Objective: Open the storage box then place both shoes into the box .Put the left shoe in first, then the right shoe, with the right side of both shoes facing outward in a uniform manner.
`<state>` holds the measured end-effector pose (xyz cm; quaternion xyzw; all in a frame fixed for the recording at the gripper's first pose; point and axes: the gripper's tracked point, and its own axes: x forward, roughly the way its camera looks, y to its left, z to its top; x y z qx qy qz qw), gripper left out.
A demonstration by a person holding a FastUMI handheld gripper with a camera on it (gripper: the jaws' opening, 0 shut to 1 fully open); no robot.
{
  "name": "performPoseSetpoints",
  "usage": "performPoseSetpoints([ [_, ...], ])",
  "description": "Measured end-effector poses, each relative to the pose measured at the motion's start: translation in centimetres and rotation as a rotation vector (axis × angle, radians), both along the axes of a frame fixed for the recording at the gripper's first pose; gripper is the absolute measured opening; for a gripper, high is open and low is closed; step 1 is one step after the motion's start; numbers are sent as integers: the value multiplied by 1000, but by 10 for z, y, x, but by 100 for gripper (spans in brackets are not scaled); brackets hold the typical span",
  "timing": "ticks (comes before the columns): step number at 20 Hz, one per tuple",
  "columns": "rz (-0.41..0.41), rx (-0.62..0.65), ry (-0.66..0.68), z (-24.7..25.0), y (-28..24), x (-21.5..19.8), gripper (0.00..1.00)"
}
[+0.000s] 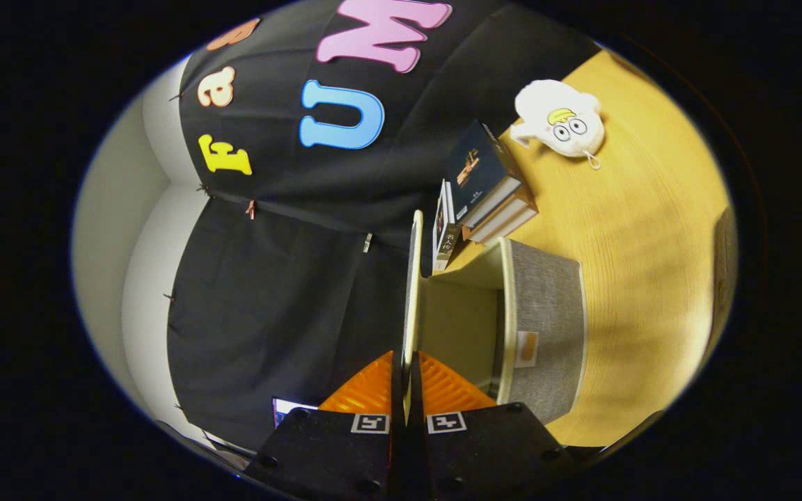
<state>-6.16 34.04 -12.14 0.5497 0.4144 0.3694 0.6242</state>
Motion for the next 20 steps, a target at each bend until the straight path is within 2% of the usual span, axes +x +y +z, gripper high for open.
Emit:
performPoseSetpoints([
  [5,13,-111,-58,48,42,6,6],
  [10,22,-73,-114,99,104,7,6],
  [13,36,-51,-141,113,138,4,8],
  [15,26,-64,-166,114,150,5,13],
  [16,29,-62,-175,118,154,5,18],
  [18,35,-68,-183,120,160,5,39],
  [20,16,-65,-184,123,158,9,51],
])
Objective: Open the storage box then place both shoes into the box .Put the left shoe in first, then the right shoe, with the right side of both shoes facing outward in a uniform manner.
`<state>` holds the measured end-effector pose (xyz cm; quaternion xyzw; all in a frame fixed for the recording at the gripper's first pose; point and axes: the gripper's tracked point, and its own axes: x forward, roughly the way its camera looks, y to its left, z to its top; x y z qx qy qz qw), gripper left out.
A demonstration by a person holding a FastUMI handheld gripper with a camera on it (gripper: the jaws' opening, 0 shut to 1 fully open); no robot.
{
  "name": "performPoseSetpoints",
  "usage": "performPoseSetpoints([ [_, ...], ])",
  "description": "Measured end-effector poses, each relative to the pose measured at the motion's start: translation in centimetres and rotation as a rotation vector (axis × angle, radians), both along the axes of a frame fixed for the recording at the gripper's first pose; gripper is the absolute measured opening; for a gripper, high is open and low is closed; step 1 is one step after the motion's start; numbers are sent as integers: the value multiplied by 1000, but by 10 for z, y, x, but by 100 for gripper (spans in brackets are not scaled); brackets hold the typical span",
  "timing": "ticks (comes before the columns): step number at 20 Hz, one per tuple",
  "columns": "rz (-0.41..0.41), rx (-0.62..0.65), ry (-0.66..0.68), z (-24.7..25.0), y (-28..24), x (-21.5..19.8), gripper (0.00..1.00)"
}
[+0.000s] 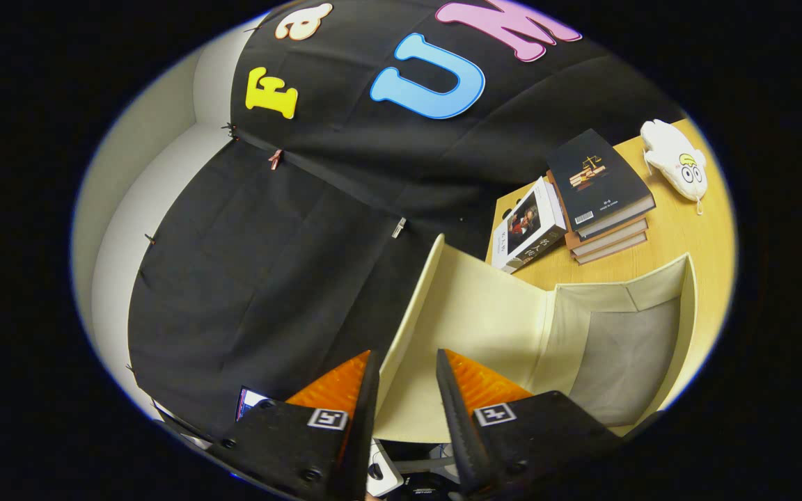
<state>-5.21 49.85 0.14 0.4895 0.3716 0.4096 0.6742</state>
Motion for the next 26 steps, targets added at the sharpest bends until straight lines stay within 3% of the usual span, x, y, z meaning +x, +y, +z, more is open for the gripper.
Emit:
performPoseSetpoints([
  [1,-11,-4,-1,0,-1,1,59],
  [4,-50,-62,-51,-10,-23,4,96],
  [10,-163,-300,-187,-50,-117,3,97],
  [16,-245,-620,-227,-133,-246,-10,98],
  [21,-278,-856,-167,-209,-338,-31,98],
  [26,-258,-928,-24,-294,-387,-52,96],
])
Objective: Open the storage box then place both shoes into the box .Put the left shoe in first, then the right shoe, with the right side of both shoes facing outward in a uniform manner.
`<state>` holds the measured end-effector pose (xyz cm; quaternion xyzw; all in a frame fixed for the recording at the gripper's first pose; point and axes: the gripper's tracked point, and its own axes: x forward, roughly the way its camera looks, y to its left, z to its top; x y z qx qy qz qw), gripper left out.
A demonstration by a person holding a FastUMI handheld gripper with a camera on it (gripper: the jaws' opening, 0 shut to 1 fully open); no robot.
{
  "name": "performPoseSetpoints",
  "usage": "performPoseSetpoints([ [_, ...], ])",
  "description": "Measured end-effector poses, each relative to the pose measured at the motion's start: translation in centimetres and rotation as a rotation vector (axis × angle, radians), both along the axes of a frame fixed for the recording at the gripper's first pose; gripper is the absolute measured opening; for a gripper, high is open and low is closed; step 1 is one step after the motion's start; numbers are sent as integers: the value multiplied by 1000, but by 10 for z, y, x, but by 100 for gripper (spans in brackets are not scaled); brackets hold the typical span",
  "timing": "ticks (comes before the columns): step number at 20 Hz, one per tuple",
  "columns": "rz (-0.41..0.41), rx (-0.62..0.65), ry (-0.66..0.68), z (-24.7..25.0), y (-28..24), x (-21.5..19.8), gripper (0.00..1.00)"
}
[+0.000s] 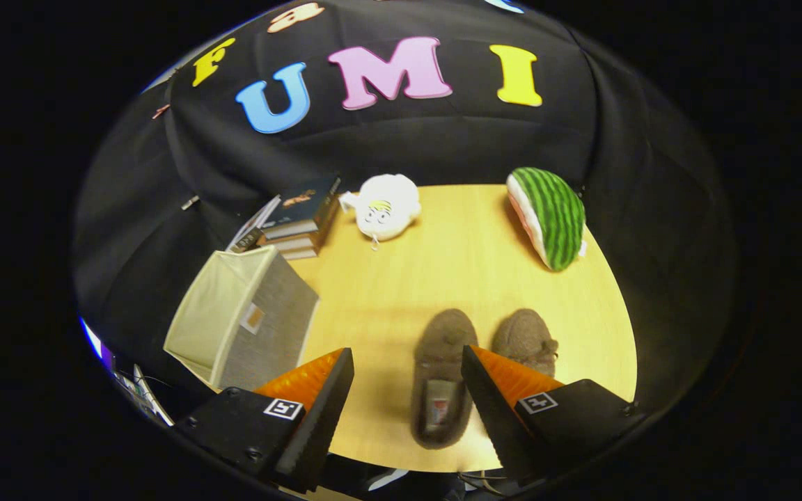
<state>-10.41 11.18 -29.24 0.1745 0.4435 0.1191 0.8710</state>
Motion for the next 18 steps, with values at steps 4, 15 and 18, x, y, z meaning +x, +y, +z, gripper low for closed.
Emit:
performPoseSetpoints([
  [4,72,-60,64,-52,-19,-14,81],
  [15,180,-115,127,-128,-8,8,58],
  [18,168,-199,143,-145,-14,13,37],
])
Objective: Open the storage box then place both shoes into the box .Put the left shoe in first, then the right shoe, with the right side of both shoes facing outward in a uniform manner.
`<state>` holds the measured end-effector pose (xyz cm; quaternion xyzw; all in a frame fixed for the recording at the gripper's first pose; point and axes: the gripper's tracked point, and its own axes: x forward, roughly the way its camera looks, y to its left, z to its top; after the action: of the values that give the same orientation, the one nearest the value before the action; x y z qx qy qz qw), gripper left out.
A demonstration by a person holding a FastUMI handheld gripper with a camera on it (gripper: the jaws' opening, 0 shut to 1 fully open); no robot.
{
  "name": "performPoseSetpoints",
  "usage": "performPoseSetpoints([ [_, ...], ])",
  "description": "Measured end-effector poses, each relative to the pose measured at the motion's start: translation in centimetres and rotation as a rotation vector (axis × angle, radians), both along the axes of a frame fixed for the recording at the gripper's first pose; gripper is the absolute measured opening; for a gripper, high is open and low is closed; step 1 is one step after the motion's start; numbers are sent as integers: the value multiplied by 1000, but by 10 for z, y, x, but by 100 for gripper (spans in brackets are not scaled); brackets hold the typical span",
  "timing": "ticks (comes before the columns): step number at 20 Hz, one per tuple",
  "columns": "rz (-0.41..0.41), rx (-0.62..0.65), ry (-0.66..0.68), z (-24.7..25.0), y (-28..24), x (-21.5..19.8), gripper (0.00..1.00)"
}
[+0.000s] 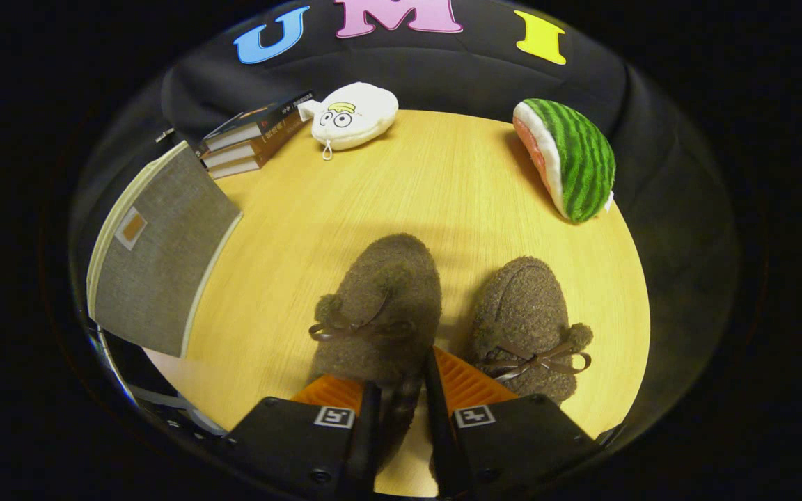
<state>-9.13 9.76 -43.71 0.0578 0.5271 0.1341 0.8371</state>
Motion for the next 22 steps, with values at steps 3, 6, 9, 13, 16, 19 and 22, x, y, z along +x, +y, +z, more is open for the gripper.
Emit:
performPoseSetpoints([
  [3,-33,-19,-2,5,-2,3,7],
  [6,-86,3,19,14,-4,-1,5],
  [9,-143,17,17,34,-8,0,5],
  [13,-169,40,-16,81,-3,5,5],
  [16,-179,51,-48,128,11,15,5],
  [19,-219,96,-62,178,40,26,5],
  [22,-222,166,-44,218,90,35,5],
])
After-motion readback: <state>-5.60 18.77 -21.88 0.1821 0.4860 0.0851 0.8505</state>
